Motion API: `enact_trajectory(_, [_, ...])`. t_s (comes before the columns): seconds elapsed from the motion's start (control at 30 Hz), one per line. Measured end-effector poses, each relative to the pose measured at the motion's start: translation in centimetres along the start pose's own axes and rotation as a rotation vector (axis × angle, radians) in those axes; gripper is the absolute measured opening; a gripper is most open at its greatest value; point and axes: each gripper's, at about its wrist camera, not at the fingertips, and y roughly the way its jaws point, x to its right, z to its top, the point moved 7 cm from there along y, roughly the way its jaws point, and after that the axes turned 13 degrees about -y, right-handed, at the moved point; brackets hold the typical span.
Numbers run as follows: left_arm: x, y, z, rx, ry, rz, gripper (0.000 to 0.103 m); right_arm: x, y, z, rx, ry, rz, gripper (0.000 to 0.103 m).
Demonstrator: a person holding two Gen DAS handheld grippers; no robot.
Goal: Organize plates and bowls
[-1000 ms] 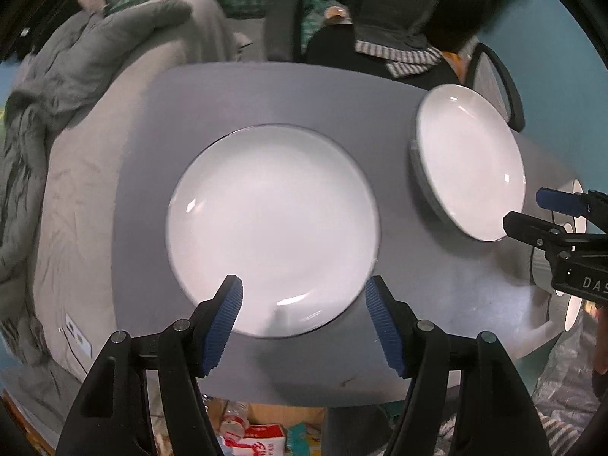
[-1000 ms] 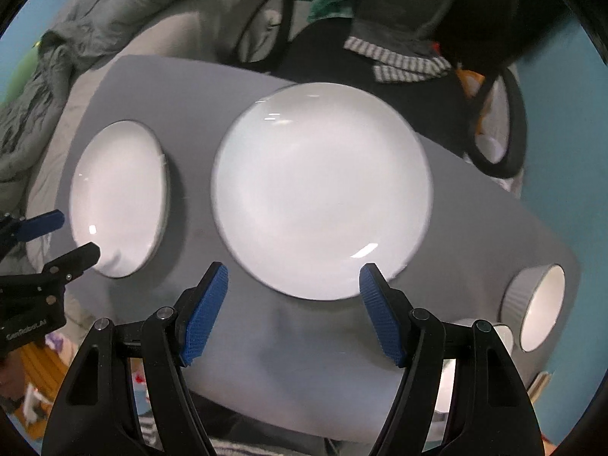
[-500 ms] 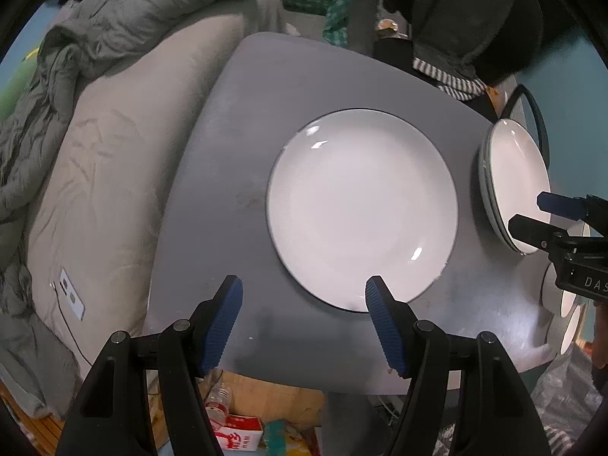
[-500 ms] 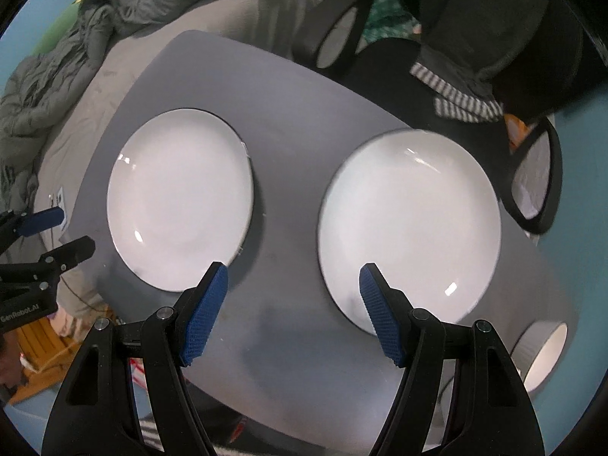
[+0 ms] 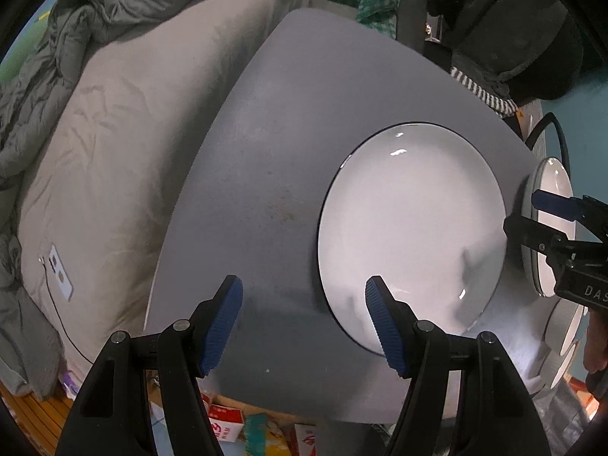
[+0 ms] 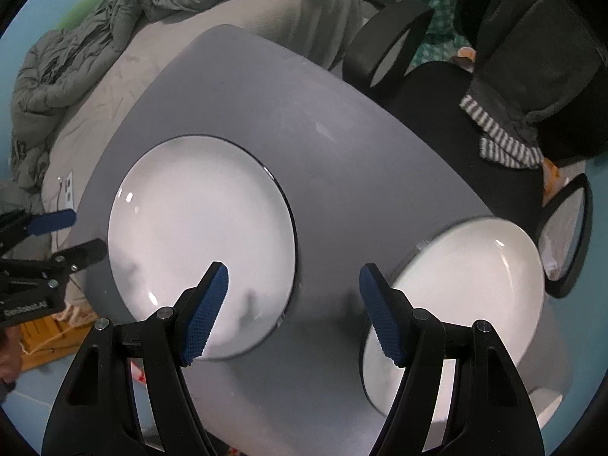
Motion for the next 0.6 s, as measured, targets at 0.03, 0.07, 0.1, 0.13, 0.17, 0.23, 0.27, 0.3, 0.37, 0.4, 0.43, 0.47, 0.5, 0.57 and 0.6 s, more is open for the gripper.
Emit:
enact_trajectory(0.03, [0.0, 0.3, 0.2, -0.005, -0.001, -0.005, 0.069, 0.1, 0.3, 0.3, -0.003, -0.002, 0.011, 0.071])
enact_trajectory(0.07, [0.0, 0.4, 0.2, -0.007, 0.001, -0.007, 0.069, 0.1, 0.6, 0.6, -0.007, -0.008, 0.017, 0.071])
enact_trajectory(0.1, [0.1, 0.5, 0.3, -0.007, 0.005, -0.006, 0.069, 0.1, 0.8, 0.8, -0.011, -0.017, 0.018, 0.071])
enact_trajectory(0.13, [0.1, 0.7, 0.4, -0.004, 0.012, -0.002, 0.069, 0.2, 1.1, 1.0, -0.017, -0.027, 0.019, 0.071])
enact_trajectory(0.17, [0.0, 0.8, 0.5, 0.001, 0.021, 0.01, 0.069, 0.2, 1.3, 1.2, -0.024, -0.036, 0.02, 0.071])
enact_trajectory(0.23, [0.1, 1.2, 0.6, -0.001, 0.037, 0.028, 0.069, 0.2, 1.9, 1.4, -0.042, -0.047, 0.027, 0.071])
enact_trajectory(0.27, [0.1, 1.5, 0.6, -0.01, 0.036, 0.025, 0.069, 0.3, 2.2, 1.5, -0.052, -0.048, 0.029, 0.071])
enact_trajectory(0.3, [0.2, 1.6, 0.6, -0.017, 0.031, 0.018, 0.069, 0.3, 2.5, 1.5, -0.06, -0.049, 0.035, 0.071])
enact_trajectory(0.37, [0.3, 1.9, 0.7, -0.027, 0.023, 0.004, 0.069, 0.0, 2.9, 1.6, -0.075, -0.058, 0.056, 0.071])
enact_trajectory(0.4, [0.4, 1.9, 0.7, -0.028, 0.021, 0.003, 0.069, -0.2, 3.1, 1.6, -0.08, -0.063, 0.064, 0.071])
enact_trajectory(0.43, [0.5, 2.0, 0.7, -0.03, 0.021, -0.001, 0.069, -0.3, 3.2, 1.5, -0.086, -0.069, 0.072, 0.071])
enact_trajectory(0.47, [0.5, 2.1, 0.7, -0.034, 0.02, -0.005, 0.069, -0.4, 3.3, 1.4, -0.09, -0.072, 0.076, 0.071])
enact_trajectory(0.5, [0.5, 2.1, 0.6, -0.038, 0.017, -0.009, 0.069, -0.5, 3.4, 1.3, -0.095, -0.075, 0.081, 0.071])
enact_trajectory(0.57, [0.5, 2.3, 0.6, -0.048, 0.01, -0.018, 0.069, -0.6, 3.7, 1.1, -0.108, -0.076, 0.086, 0.067])
enact_trajectory(0.6, [0.3, 2.3, 0.4, -0.052, 0.008, -0.021, 0.069, -0.6, 3.8, 1.0, -0.112, -0.073, 0.087, 0.064])
